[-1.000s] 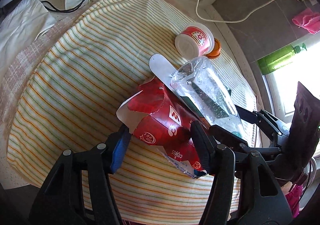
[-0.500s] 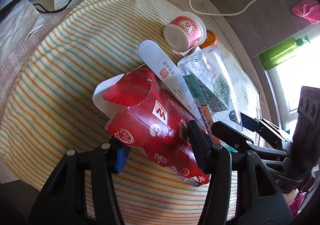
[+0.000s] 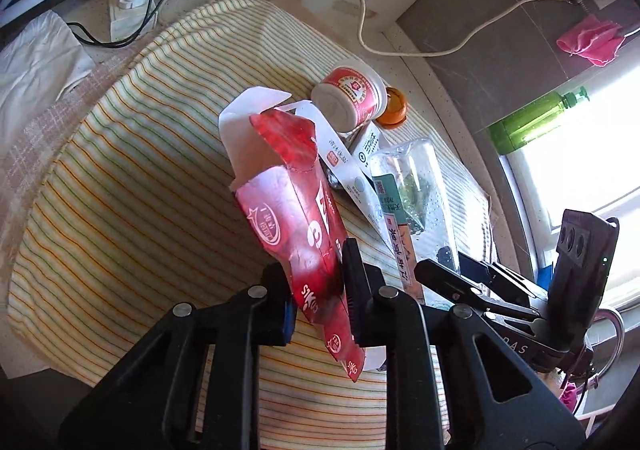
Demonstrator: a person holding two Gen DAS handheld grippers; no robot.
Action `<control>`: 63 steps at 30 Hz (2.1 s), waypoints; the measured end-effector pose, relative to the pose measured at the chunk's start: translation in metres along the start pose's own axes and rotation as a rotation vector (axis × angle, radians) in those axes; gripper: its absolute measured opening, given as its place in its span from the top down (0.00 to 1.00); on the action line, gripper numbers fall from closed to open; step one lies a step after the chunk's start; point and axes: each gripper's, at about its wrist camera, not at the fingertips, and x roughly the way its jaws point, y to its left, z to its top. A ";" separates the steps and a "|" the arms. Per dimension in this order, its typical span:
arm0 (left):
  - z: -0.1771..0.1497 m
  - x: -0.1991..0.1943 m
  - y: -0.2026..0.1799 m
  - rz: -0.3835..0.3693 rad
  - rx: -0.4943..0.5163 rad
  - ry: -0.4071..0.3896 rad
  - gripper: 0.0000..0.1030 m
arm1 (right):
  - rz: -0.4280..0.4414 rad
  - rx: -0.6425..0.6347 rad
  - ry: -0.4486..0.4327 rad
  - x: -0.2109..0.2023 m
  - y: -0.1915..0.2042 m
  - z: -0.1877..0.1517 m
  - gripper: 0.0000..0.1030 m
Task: Collect trash
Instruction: 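Grasp the red snack wrapper with the left tool while the right tool grasps the clear water bottle, then lift the wrapper and bottle and carry them down toward the blue basket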
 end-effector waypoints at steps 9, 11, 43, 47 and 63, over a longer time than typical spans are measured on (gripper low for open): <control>0.007 -0.015 0.036 -0.026 -0.049 0.014 0.80 | -0.011 0.031 -0.033 -0.010 0.001 -0.010 0.41; 0.006 -0.013 0.046 -0.014 -0.076 0.022 0.79 | -0.013 0.034 -0.029 -0.007 0.004 -0.012 0.41; -0.005 -0.081 0.084 0.035 -0.011 -0.083 0.84 | -0.011 0.083 -0.090 -0.024 0.029 -0.037 0.43; -0.012 -0.087 0.077 0.035 0.026 -0.078 0.85 | 0.001 0.112 -0.111 -0.034 0.029 -0.046 0.43; -0.043 -0.107 0.063 0.006 0.110 -0.059 0.87 | 0.073 0.244 -0.163 -0.071 0.033 -0.107 0.43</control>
